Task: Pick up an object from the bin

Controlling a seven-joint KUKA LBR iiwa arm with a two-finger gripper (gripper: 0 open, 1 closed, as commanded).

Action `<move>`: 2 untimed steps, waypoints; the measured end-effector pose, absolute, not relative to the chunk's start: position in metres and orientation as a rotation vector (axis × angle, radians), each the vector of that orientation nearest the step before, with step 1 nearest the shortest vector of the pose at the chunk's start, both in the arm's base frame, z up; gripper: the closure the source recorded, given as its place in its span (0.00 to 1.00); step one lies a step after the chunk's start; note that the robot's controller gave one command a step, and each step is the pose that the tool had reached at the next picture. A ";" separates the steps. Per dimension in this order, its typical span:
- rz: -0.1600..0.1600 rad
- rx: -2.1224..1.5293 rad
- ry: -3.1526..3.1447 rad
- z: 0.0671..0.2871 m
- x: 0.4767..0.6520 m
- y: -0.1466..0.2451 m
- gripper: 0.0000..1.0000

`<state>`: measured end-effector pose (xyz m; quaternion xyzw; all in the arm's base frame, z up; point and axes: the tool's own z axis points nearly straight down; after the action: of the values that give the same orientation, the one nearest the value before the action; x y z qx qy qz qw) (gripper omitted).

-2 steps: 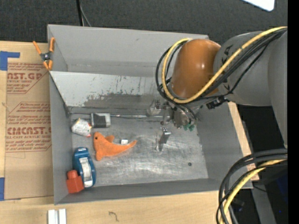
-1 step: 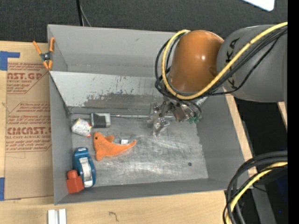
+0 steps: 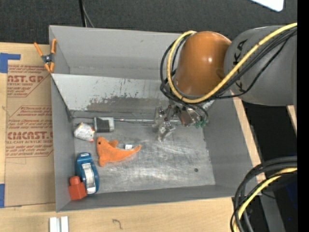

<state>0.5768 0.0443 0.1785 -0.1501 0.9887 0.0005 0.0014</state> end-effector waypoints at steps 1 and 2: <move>0.002 -0.471 3.103 0.178 0.577 0.044 1.00; 0.002 -0.691 3.063 0.155 0.562 0.049 0.00</move>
Offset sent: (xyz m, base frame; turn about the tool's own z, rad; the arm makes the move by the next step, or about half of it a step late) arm -0.0144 0.0035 -0.0225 -0.1418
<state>0.5623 0.0489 0.1553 -0.2201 0.9755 0.0007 0.0005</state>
